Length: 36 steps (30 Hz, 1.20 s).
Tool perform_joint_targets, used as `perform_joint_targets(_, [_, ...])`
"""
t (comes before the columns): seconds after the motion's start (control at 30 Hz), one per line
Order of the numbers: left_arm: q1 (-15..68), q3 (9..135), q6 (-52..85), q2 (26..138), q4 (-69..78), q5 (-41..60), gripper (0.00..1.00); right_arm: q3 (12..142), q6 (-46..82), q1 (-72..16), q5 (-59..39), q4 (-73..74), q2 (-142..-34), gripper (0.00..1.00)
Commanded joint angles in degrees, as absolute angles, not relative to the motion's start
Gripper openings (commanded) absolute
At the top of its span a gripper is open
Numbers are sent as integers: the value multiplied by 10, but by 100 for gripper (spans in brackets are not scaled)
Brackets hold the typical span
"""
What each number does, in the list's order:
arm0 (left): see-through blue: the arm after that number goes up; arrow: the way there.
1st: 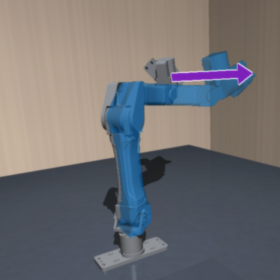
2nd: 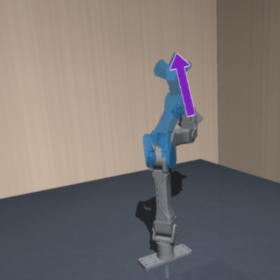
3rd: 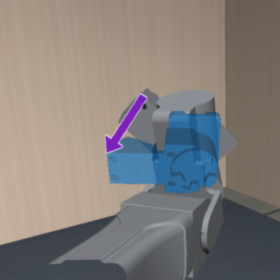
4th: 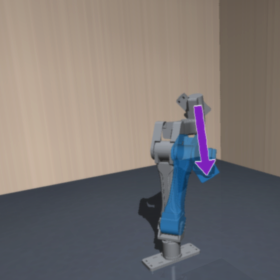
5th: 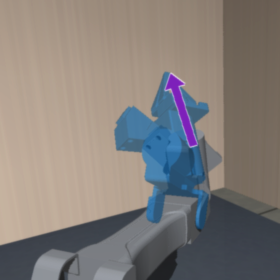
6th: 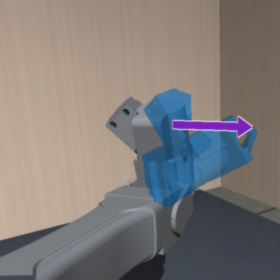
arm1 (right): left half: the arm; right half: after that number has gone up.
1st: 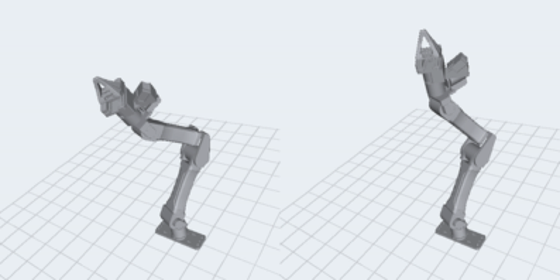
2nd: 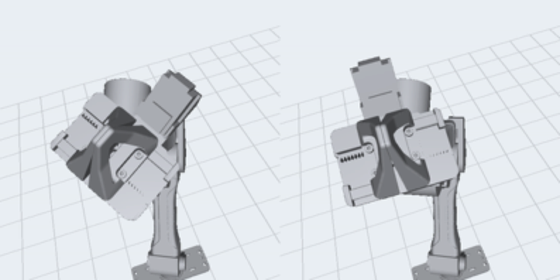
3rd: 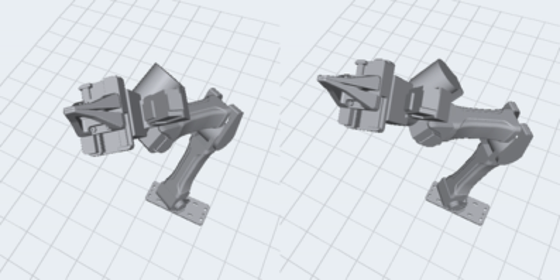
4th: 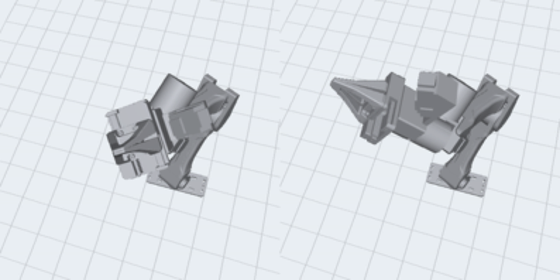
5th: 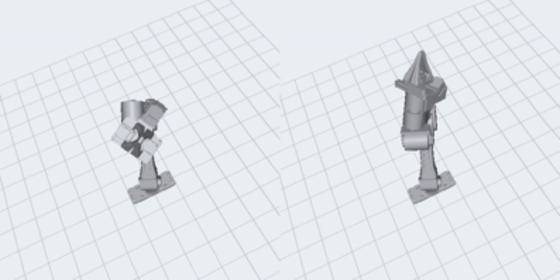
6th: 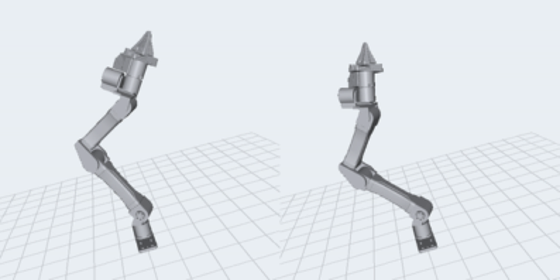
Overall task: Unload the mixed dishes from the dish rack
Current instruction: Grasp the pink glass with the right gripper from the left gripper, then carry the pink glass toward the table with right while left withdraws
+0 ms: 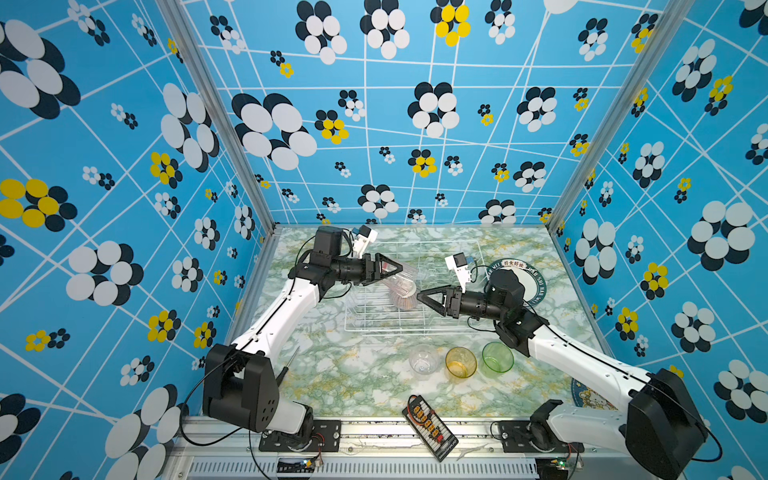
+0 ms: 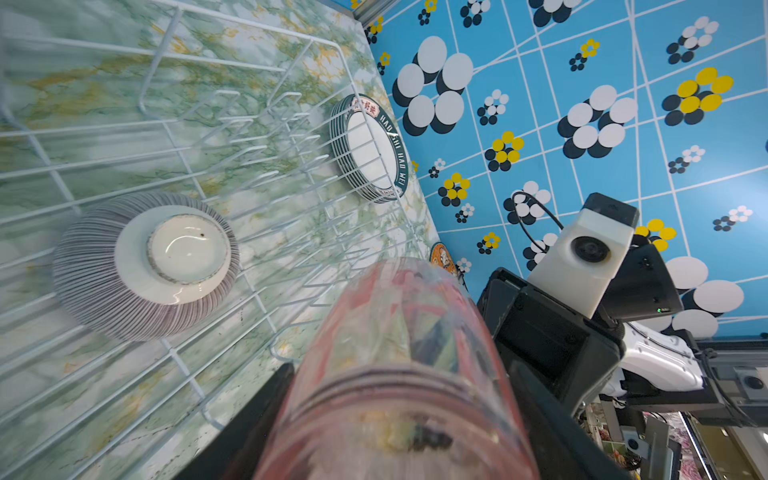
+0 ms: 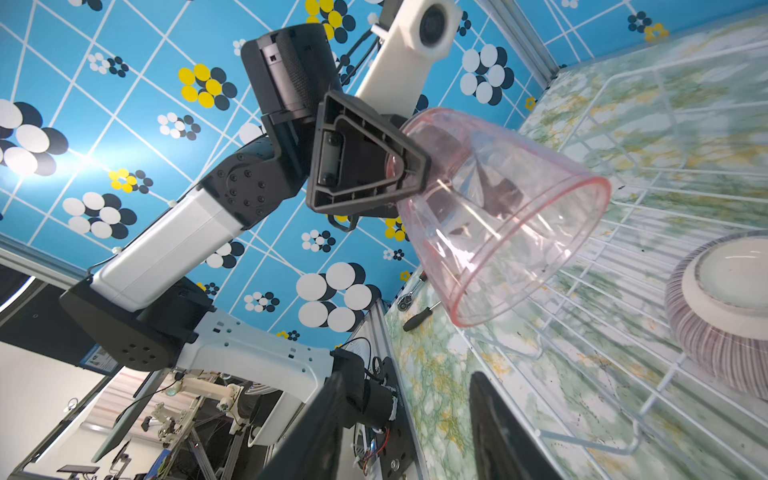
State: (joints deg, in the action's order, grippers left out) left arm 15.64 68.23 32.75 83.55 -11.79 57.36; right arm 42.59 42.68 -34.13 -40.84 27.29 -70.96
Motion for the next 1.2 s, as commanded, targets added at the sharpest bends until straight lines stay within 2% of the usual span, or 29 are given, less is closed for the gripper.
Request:
perform_joint_targets(0.0, [171,677,372,813,-36,619,56,446,424,-347,-412,302,-715,51])
perform_joint_targets(0.27, [197,645,418,816,30,623,55,465,425,-348,-392,333,-718,50])
perform_joint_targets(0.5, [208,638,450,830,76,628,55,487,433,-348,-381,366,-737,43])
perform_joint_targets(0.7, [214,646,455,841,85,631,55,497,438,-348,-380,376,-747,20])
perform_joint_targets(0.87, [218,647,459,848,87,633,56,498,427,-348,-363,359,-739,12])
perform_joint_targets(0.97, [221,648,457,850,85,631,63,498,418,-348,-354,347,-733,6])
perform_joint_targets(1.0, [221,648,454,849,80,629,67,499,417,-348,-353,344,-731,1])
perform_joint_targets(1.07, [221,652,439,846,58,618,79,501,413,-348,-352,335,-729,0])
perform_joint_targets(1.17, [221,653,417,836,35,599,90,504,409,-348,-373,330,-724,0])
